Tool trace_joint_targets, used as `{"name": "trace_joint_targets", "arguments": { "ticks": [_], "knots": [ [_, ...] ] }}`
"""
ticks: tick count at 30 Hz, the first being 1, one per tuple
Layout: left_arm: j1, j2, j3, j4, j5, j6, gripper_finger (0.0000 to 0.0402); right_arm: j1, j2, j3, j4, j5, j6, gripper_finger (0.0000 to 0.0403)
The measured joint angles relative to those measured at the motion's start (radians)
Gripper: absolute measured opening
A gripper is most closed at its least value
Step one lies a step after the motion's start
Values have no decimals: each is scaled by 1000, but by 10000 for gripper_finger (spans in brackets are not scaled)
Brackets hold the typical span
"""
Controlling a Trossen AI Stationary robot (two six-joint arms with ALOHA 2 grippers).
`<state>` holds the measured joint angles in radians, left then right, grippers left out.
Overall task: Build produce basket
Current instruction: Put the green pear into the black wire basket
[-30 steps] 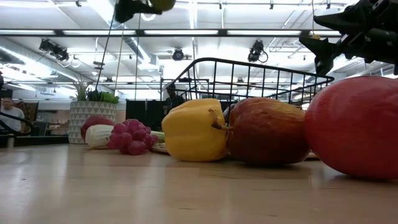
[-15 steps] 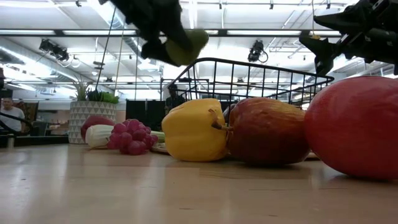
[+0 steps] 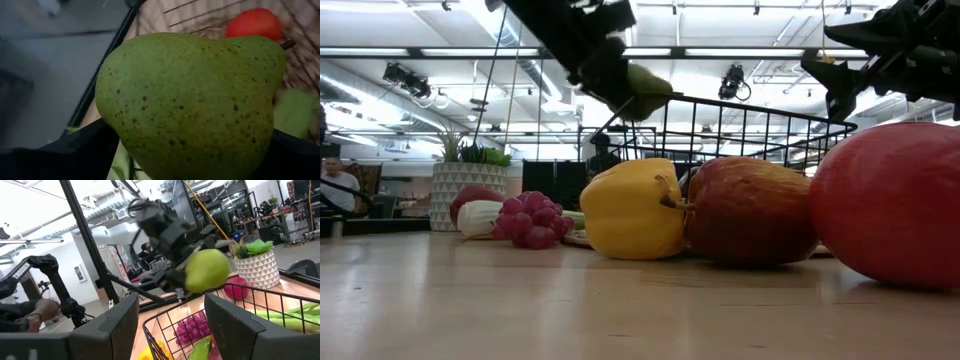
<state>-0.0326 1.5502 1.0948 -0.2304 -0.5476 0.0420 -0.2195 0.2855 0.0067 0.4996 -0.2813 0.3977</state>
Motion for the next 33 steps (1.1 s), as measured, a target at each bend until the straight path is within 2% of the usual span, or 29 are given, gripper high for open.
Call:
{"name": "trace_joint_targets", "arguments": {
  "ticks": [9, 17, 26, 33],
  "knots": [
    [-64, 107, 2, 157, -12, 78, 346, 0, 7, 0, 1, 1, 0, 231],
    [-54, 206, 117, 82, 160, -27, 346, 0, 9, 0, 0, 1, 0, 231],
    [-48, 203, 193, 81, 168, -22, 346, 0, 9, 0, 0, 0, 0, 231],
    [29, 214, 210, 83, 172, 3, 346, 0, 9, 0, 0, 0, 0, 231]
  ]
}}
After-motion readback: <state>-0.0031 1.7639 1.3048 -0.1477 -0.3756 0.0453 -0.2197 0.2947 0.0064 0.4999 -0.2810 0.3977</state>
